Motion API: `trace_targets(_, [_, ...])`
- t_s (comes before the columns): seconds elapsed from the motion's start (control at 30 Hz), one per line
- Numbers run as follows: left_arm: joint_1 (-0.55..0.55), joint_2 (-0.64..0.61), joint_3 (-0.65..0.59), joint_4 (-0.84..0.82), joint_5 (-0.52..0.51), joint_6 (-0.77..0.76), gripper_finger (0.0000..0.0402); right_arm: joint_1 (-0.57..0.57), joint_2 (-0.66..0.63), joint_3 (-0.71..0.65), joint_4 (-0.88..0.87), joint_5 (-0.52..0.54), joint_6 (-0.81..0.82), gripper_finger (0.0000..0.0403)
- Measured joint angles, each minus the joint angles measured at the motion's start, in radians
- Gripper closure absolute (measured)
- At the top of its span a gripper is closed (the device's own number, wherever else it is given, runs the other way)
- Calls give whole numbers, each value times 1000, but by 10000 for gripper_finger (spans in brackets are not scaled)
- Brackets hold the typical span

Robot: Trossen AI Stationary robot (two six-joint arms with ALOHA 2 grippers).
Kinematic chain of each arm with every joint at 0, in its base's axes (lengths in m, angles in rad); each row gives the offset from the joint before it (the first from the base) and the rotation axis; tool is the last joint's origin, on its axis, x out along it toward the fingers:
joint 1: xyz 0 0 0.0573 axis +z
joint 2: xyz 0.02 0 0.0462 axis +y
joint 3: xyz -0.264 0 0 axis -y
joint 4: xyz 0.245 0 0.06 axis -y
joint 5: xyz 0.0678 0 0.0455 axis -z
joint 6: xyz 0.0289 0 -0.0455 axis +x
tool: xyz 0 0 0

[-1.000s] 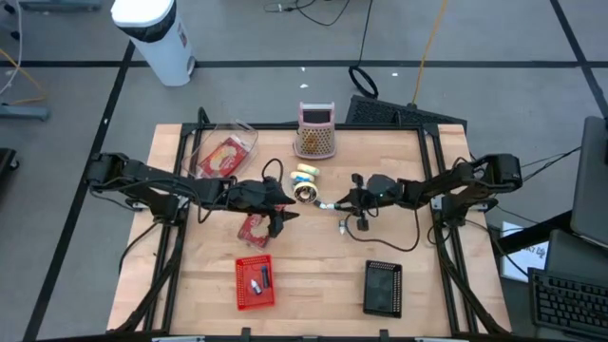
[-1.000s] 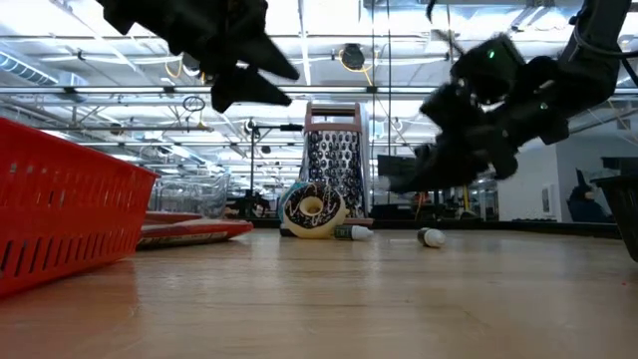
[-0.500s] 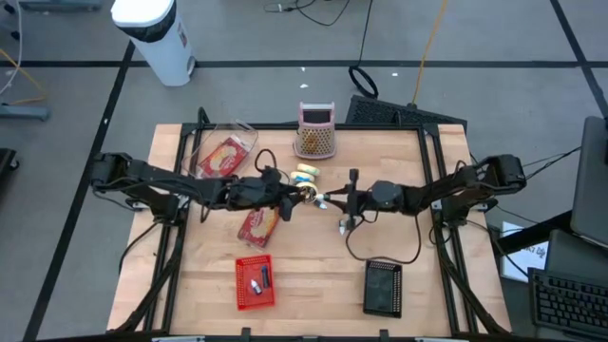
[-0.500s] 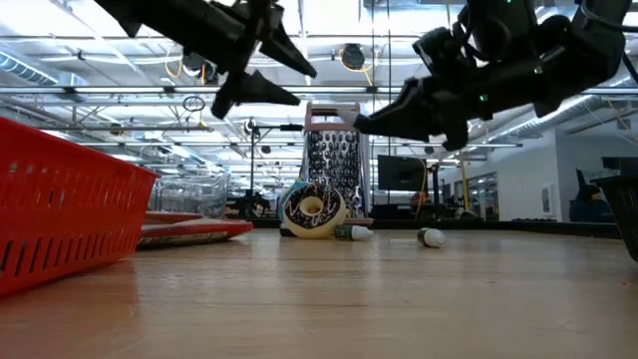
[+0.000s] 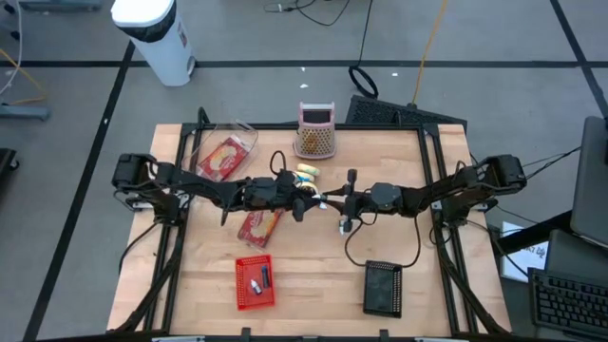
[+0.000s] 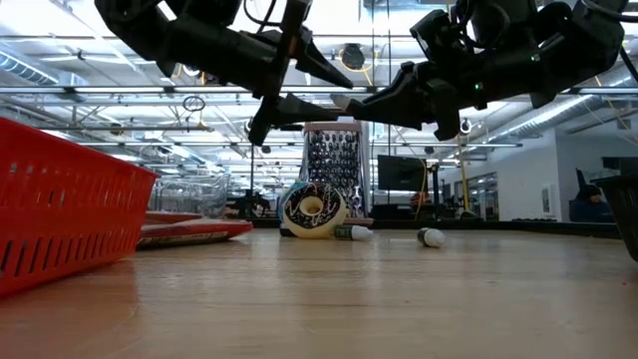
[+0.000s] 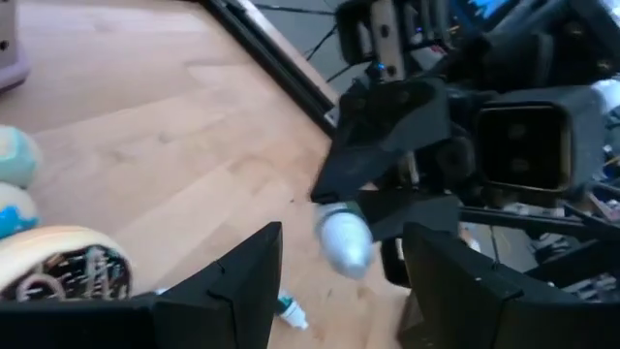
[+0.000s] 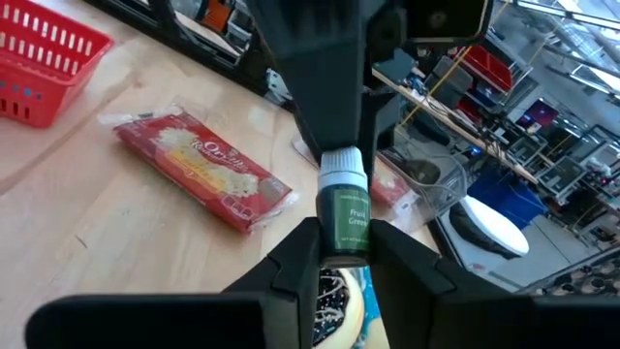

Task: Pick & Place Food Item
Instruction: Put the green food coloring bottle into the red bin

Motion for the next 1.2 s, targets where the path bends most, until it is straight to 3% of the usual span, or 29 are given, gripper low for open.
trace_targets(0.17, [21, 0, 0, -1, 8, -20, 186, -1, 0, 0, 2, 0, -2, 335])
trace_targets(0.4, [48, 0, 0, -15, 102, -67, 194, -1, 0, 0, 1, 0, -3, 331])
trace_targets(0.93, [47, -1, 0, -10, 97, -5, 353, -2, 0, 0, -4, 4, -1, 329])
trace_targets(1.03, [50, -4, 0, -7, 106, 25, 354, -2, 0, 0, -3, 4, 18, 314])
trace_targets(1.2, [73, -47, 0, -14, 232, 35, 338, 0, 0, 1, 1, 71, 149, 288])
